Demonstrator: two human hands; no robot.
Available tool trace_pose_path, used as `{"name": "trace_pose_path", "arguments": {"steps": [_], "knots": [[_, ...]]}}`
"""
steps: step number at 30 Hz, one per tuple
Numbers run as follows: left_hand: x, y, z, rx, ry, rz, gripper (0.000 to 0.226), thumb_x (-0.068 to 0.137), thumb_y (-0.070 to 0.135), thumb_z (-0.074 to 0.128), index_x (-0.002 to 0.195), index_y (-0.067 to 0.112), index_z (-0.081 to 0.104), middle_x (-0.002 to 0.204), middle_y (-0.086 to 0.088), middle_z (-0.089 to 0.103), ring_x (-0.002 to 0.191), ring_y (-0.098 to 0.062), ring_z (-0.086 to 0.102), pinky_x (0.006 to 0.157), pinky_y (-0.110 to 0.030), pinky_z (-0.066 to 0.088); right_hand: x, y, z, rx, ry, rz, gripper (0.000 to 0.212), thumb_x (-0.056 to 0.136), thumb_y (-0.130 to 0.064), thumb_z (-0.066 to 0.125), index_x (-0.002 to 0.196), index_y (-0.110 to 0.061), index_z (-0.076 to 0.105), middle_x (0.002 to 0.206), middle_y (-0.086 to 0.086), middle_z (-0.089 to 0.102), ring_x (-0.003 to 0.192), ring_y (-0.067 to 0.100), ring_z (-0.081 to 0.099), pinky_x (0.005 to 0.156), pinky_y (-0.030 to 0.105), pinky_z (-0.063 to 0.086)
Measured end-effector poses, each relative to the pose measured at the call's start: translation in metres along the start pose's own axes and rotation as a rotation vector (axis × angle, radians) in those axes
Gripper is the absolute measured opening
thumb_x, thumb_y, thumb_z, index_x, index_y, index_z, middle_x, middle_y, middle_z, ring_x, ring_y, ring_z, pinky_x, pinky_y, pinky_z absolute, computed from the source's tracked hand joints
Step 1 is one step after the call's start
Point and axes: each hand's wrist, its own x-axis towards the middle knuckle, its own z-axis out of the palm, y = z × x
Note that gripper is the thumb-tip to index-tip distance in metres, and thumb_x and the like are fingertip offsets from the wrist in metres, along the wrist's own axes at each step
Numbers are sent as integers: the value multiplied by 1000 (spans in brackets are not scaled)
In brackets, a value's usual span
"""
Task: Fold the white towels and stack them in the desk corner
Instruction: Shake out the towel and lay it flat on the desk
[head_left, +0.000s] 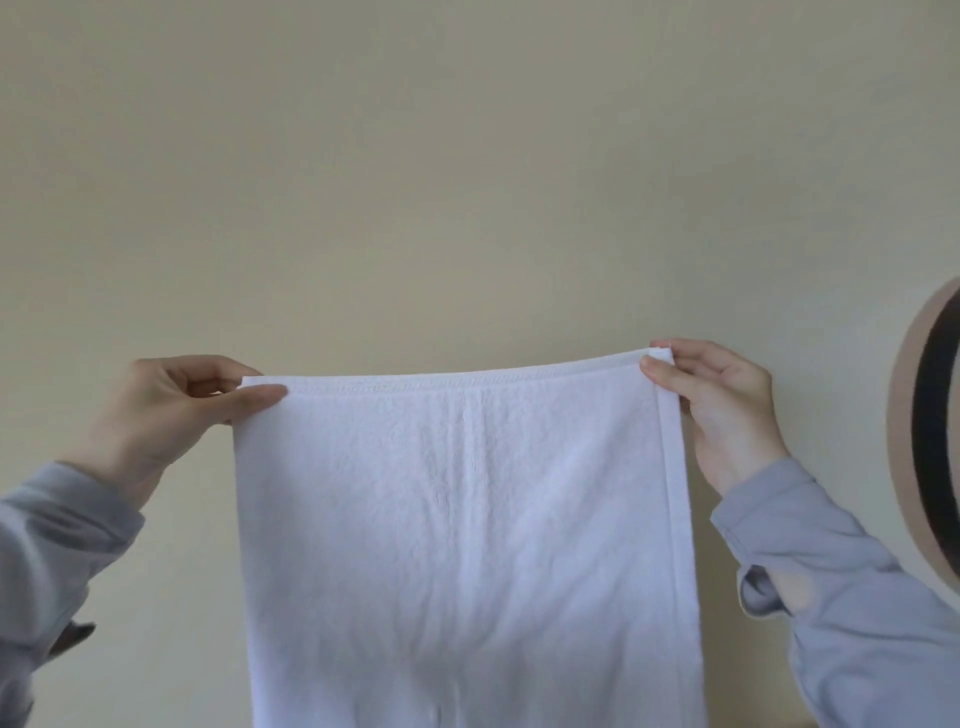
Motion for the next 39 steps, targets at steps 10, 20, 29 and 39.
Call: {"name": "trace_pose_path", "arguments": {"steps": [10,20,29,39], "knots": [[-28,60,105,-14,-34,85,17,63,19,83,60,12,67,68,-5,67,62,-8,59,54,-10,44,36,-33,-99,-256,70,-40,17,72,-5,76,84,-14,69,86,4,71,76,11,65,78,23,50],[-111,86,146,-84,-64,139,30,61,38,83,62,14,65,58,-1,65,58,-20,61,60,-33,50,88,-28,-83,-253,-47,-84,20,75,2,72,91,-7,65,90,8,68,88,22,61,97,38,48],[-263,-42,61,3,-182,-466,36,55,33,88,52,11,60,59,-3,68,54,-11,59,53,-17,43,-15,144,3,-273,-451,258,19,71,-2,74,83,-17,72,80,-1,72,81,14,64,83,28,51],[-530,-188,-63,198,100,-1302,26,64,16,85,50,13,63,52,2,59,58,-17,49,60,-26,38,-344,403,73,-445,-716,798,16,73,5,69,85,-6,69,82,8,67,74,13,61,73,19,48]]}}
